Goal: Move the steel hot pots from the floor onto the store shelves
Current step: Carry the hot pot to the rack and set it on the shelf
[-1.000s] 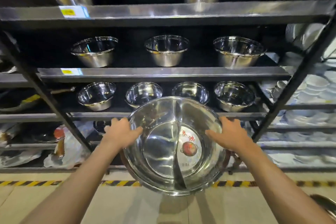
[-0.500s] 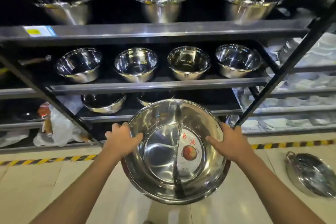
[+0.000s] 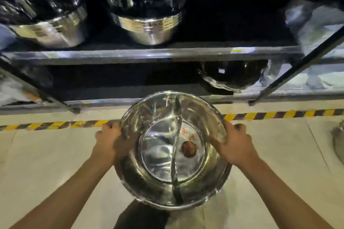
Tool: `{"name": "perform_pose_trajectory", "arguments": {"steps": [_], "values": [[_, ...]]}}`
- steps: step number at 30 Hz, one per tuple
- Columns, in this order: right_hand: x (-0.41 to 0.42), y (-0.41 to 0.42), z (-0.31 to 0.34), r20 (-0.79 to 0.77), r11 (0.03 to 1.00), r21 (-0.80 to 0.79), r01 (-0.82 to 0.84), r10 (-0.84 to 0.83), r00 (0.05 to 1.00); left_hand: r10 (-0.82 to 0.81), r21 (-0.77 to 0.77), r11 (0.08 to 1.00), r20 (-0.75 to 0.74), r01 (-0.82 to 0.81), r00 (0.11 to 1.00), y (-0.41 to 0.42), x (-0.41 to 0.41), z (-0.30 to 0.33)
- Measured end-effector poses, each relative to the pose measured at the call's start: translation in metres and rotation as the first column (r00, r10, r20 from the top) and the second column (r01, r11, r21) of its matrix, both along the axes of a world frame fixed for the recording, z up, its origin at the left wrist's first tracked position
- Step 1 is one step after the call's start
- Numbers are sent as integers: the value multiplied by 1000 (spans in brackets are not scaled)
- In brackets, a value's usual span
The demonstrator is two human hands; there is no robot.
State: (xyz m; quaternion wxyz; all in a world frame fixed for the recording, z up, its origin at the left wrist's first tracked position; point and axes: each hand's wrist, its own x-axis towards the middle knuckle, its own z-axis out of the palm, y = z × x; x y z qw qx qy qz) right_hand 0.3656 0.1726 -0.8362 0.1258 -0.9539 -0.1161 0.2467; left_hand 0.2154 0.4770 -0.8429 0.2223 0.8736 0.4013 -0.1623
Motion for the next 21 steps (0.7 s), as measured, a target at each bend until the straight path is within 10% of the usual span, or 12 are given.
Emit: {"name": "perform_pose_trajectory", "arguments": {"steps": [21], "values": [[174, 122, -239, 271, 998, 62, -5, -12, 963, -20, 190, 981, 255, -30, 967, 120, 165, -242]]}}
